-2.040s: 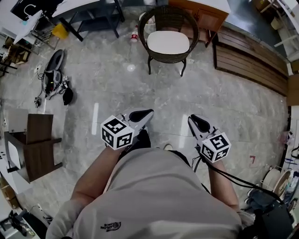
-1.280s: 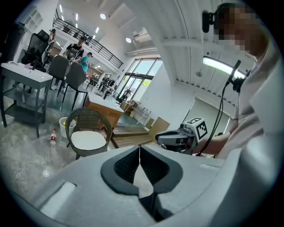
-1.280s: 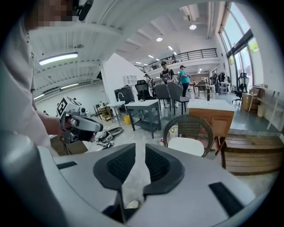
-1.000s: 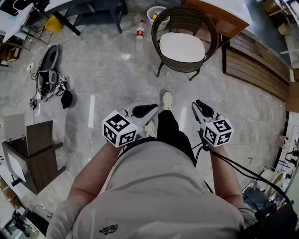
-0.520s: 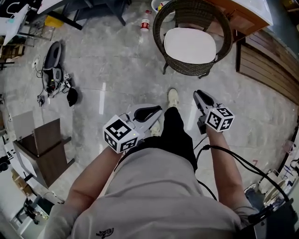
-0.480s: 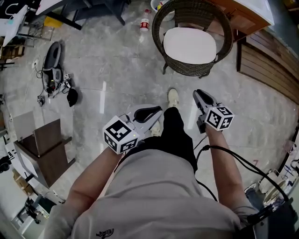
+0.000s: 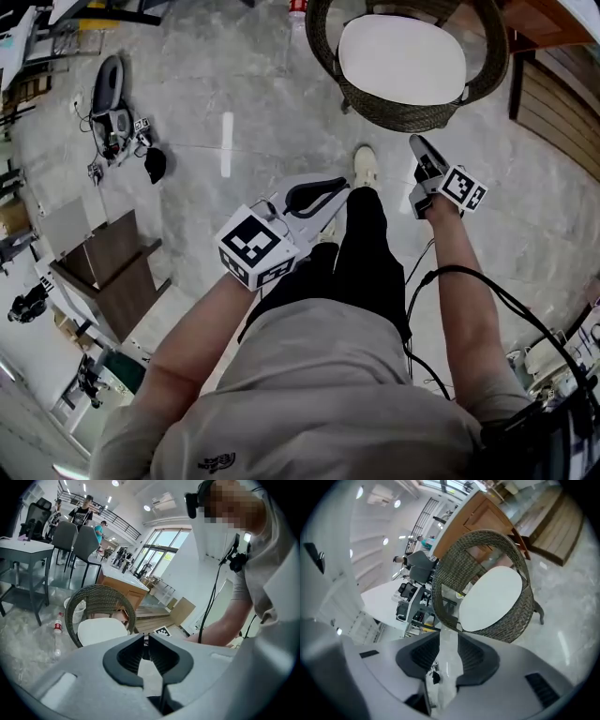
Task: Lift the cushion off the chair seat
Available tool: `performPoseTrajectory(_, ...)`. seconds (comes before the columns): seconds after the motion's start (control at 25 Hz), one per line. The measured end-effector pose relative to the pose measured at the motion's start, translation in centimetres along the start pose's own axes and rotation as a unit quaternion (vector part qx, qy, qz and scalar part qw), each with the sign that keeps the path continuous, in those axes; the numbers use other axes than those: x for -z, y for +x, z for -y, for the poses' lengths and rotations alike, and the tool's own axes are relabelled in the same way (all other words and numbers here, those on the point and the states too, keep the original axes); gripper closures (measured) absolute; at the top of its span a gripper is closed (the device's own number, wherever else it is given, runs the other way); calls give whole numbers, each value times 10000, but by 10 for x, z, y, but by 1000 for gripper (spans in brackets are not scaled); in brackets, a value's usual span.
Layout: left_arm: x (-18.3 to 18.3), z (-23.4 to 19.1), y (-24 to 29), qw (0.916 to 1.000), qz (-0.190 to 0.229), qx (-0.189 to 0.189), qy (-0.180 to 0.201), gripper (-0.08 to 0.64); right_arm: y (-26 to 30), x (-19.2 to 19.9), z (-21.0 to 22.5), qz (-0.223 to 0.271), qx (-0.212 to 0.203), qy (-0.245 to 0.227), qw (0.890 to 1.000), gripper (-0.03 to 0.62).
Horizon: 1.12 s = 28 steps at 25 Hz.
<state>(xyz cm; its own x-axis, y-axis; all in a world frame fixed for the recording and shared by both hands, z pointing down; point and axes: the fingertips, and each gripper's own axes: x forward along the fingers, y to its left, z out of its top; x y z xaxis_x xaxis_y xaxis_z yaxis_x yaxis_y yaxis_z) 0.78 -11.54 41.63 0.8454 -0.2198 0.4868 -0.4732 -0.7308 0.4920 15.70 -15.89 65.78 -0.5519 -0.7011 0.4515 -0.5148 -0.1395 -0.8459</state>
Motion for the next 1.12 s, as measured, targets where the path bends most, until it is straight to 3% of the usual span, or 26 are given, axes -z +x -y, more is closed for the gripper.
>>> performPoseTrajectory(0.48, 0, -28, 60, 9989, -316, 336, -47, 512, 77, -15, 96, 433, 201, 1407, 9889, 442)
performPoseTrajectory(0.68, 0, -41, 70, 9991, -306, 290, -105, 511, 93, -26, 133, 871, 274, 2187, 9715, 417)
performPoseTrajectory(0.96, 3, -47, 78, 9990, -295, 274, -180, 509, 102, -27, 170, 1109, 382, 2687, 9561, 400)
performPoseTrajectory(1.12, 7, -52, 86, 9988, -311, 278, -245, 509, 106, -27, 186, 1255, 423, 3044, 9433, 357)
